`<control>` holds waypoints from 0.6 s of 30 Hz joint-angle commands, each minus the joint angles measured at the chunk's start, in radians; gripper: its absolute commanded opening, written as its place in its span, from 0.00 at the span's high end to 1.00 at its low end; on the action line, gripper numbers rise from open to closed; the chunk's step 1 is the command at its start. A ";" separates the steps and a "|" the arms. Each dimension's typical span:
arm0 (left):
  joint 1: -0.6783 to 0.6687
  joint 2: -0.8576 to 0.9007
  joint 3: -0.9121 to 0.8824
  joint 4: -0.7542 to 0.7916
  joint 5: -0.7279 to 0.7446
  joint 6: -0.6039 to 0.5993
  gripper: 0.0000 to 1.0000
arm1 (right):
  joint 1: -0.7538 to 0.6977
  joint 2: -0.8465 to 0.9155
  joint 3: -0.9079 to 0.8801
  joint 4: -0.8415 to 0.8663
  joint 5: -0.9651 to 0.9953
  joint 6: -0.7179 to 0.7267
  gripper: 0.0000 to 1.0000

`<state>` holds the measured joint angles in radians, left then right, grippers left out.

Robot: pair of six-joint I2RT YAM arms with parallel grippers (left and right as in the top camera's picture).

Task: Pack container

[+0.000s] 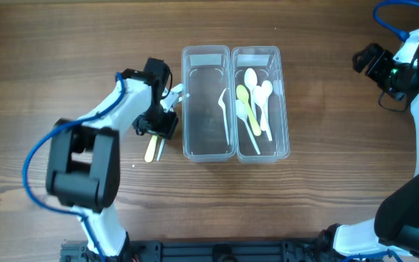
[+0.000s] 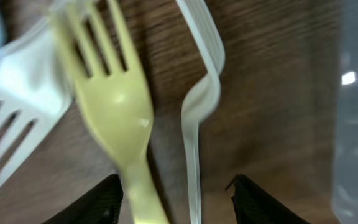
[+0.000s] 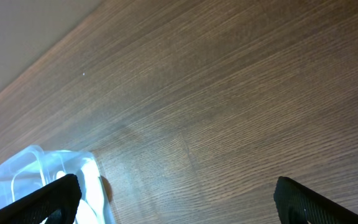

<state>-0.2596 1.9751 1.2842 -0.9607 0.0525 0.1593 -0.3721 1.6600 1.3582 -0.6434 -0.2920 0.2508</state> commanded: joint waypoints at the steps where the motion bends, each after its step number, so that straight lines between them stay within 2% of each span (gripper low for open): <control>1: 0.003 0.035 -0.007 0.010 0.045 0.024 0.48 | 0.000 -0.016 0.014 0.000 -0.016 0.014 0.00; 8: 0.003 0.035 -0.007 0.010 0.045 0.016 0.50 | 0.000 -0.016 0.014 0.000 -0.016 0.014 0.00; 18: 0.003 -0.014 0.012 -0.037 0.044 0.013 0.43 | 0.000 -0.016 0.014 0.000 -0.016 0.014 0.00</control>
<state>-0.2596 1.9896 1.2869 -0.9688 0.0708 0.1638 -0.3721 1.6600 1.3582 -0.6434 -0.2920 0.2508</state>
